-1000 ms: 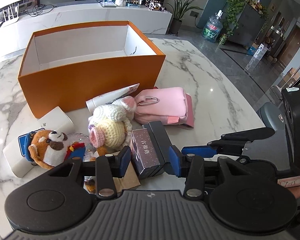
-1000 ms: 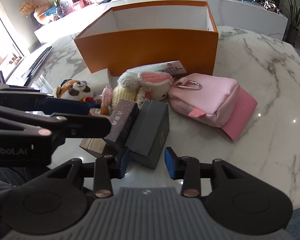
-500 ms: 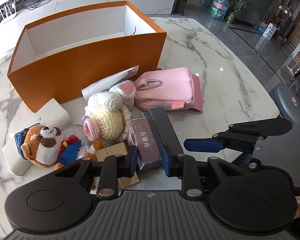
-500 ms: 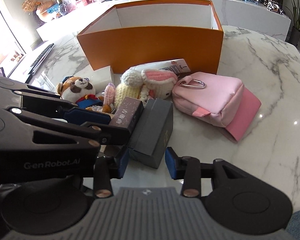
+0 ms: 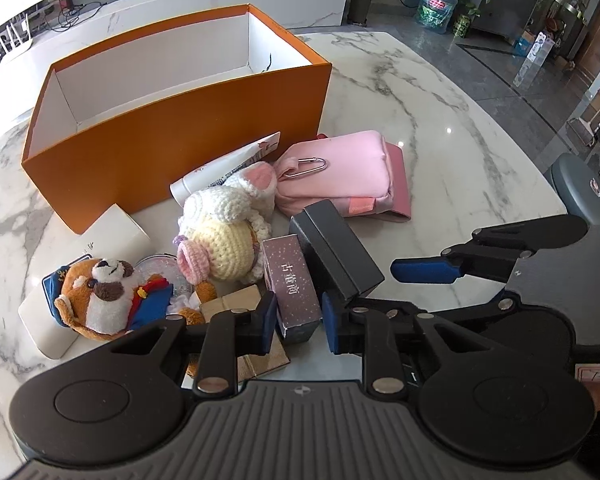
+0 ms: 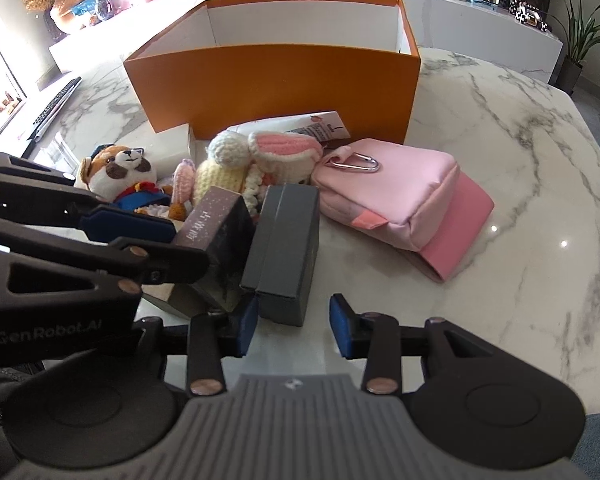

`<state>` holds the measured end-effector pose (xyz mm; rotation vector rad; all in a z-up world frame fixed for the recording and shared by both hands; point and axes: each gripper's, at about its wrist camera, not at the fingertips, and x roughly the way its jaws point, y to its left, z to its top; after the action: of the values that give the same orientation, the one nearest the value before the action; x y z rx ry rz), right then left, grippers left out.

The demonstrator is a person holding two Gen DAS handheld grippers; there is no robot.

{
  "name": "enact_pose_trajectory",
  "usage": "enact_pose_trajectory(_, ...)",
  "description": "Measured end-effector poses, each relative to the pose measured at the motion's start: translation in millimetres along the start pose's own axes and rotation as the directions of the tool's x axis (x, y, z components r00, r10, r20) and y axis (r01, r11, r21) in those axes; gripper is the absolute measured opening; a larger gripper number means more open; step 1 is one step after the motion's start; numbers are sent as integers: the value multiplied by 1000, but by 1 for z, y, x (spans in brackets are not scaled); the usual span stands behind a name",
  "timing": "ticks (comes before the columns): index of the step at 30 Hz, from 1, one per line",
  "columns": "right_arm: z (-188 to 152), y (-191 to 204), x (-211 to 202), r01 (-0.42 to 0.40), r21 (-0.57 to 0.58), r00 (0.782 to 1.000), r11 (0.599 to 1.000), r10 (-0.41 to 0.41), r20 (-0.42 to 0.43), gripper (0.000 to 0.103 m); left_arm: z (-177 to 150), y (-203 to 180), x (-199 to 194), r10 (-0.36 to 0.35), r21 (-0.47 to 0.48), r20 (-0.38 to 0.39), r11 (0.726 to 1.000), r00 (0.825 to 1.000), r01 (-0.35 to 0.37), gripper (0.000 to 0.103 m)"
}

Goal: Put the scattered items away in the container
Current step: 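Grasp the dark grey box with the right tool while the left tool approaches the maroon box, then close the left tool on the maroon printed box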

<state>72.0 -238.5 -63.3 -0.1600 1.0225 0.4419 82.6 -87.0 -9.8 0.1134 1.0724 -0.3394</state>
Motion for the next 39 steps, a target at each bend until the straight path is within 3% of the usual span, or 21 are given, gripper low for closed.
enact_pose_trajectory(9, 6, -9, -19, 62, -17, 998, 998, -62, 30, 42, -4, 1, -4, 18, 52, 6, 998, 1000, -18, 25)
enact_pose_trajectory(15, 21, -7, -34, 16, -16, 996, 1000, -15, 90, 45, -6, 13, -4, -36, 17, 29, 999, 999, 35, 25)
enact_pose_trajectory(32, 28, 2, 15, 31, -48, 999, 998, -31, 6, 45, -7, 20, -3, -43, -15, 29, 999, 999, 44, 25)
enact_pose_trajectory(39, 27, 0, 21, 18, -38, 1000, 999, -19, -10, 37, -6, 18, 1, -30, -4, 17, 1000, 999, 30, 27)
